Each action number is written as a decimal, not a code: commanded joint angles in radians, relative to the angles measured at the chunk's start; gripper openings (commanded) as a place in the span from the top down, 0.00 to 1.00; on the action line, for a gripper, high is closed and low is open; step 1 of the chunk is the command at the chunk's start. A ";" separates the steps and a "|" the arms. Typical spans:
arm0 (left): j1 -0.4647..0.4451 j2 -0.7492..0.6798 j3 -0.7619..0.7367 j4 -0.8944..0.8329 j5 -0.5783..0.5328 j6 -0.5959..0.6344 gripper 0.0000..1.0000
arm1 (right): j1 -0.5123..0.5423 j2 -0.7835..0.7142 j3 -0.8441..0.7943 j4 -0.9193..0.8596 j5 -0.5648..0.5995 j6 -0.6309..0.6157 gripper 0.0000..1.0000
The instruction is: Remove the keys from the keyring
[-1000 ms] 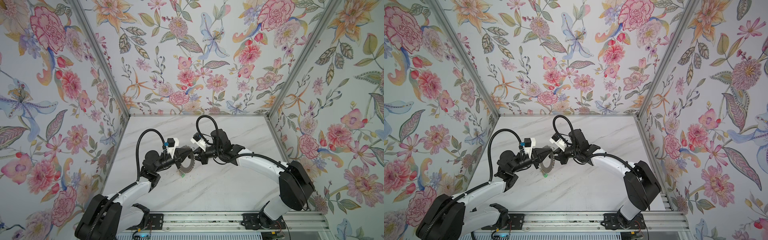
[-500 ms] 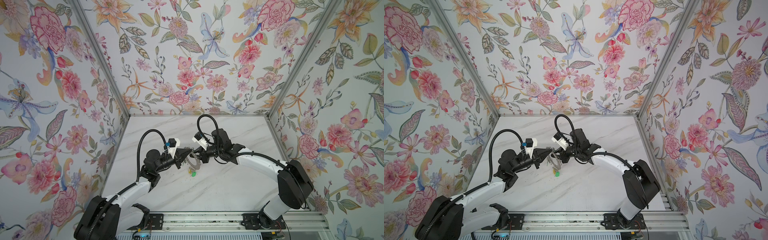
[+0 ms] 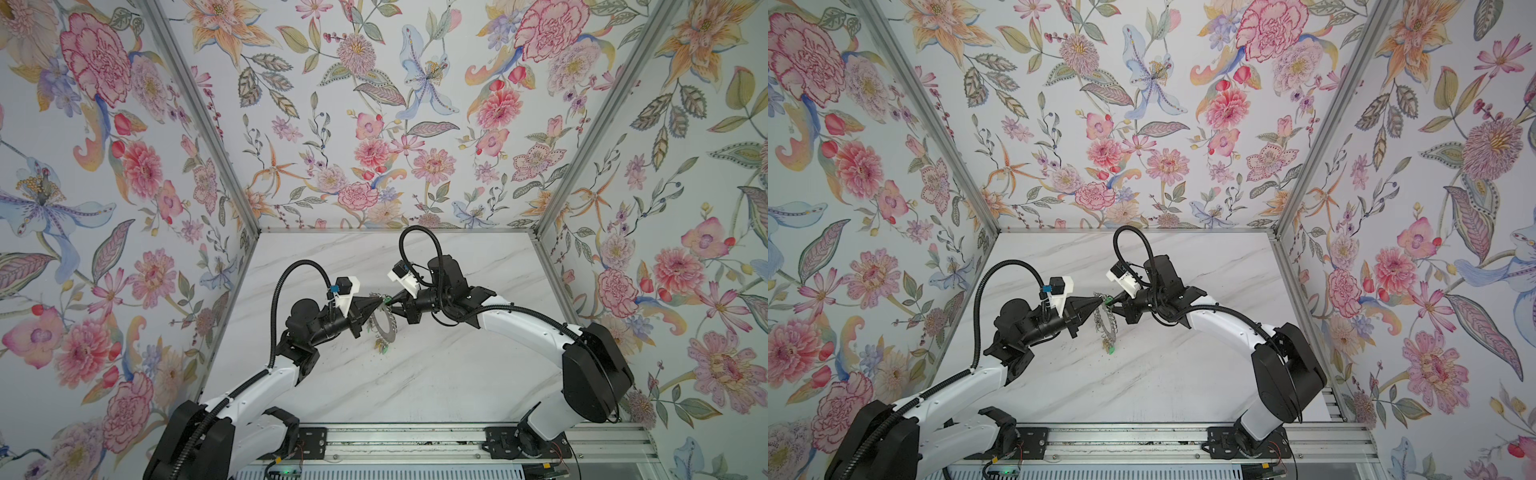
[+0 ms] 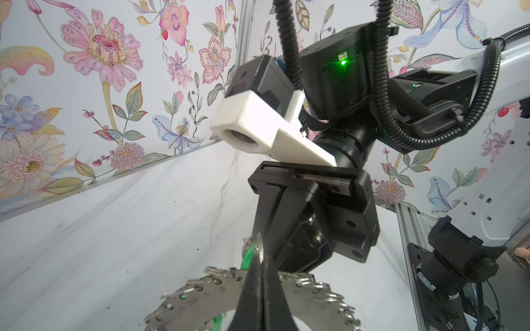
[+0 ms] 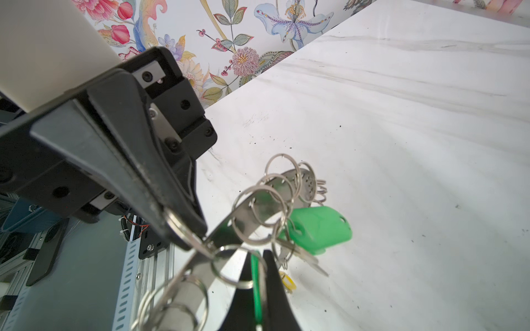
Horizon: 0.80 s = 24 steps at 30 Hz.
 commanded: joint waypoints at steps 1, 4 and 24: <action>-0.013 -0.068 0.057 0.088 0.035 0.034 1.00 | -0.067 -0.009 -0.030 -0.053 0.129 0.015 1.00; -0.013 -0.078 0.056 0.070 0.026 0.049 1.00 | -0.072 -0.017 -0.034 -0.059 0.143 0.012 1.00; -0.124 -0.166 -0.081 0.163 -0.339 0.285 1.00 | 0.008 -0.021 -0.035 -0.065 0.153 0.041 1.00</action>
